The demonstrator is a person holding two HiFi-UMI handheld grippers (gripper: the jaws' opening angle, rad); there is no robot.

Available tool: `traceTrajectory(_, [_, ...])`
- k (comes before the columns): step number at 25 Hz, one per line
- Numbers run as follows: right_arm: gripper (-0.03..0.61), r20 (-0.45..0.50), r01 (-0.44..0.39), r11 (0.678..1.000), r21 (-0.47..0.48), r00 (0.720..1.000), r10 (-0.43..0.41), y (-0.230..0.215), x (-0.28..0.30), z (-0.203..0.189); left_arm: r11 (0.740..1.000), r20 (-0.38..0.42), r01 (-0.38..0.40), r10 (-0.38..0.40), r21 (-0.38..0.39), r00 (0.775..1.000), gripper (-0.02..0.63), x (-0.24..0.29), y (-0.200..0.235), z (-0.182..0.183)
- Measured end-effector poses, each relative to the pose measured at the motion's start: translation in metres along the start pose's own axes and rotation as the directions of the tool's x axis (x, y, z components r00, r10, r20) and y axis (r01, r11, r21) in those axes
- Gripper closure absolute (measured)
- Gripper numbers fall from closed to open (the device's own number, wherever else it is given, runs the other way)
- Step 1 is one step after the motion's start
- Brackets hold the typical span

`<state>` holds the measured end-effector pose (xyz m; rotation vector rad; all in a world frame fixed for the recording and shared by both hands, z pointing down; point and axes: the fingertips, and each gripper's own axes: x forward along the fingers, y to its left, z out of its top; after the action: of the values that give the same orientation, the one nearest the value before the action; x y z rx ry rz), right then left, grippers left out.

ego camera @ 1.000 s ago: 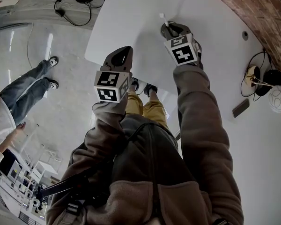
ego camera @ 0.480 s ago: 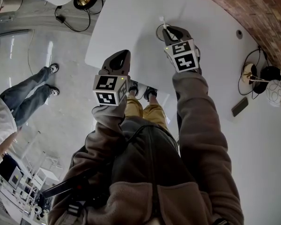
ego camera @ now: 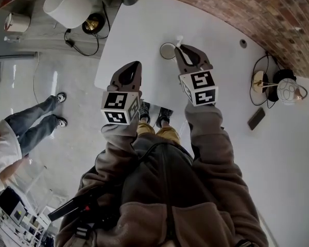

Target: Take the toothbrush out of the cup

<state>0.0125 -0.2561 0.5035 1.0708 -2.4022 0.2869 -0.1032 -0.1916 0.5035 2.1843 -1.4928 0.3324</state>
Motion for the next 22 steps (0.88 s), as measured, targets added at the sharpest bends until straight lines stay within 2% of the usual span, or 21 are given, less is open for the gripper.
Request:
traceTrajectory(5, [0.531, 0.079, 0.045, 0.999, 0.025, 0.996, -0.047, -0.004, -0.047, 0.031, 0.997, 0.076, 0.043, -0.047, 0.058, 0.996, 0.609, -0.014, -0.027, 0.044])
traceTrajectory(14, [0.531, 0.177, 0.110, 0.991, 0.077, 0.977, -0.122, -0.010, -0.126, 0.069, 0.990, 0.175, 0.061, -0.083, 0.128, 0.981, 0.609, -0.050, -0.066, 0.098])
traceTrajectory(22, [0.531, 0.270, 0.147, 0.988, 0.058, 0.950, -0.157, -0.008, -0.180, 0.105, 0.980, 0.266, 0.063, -0.112, 0.187, 0.958, 0.609, -0.082, -0.090, 0.144])
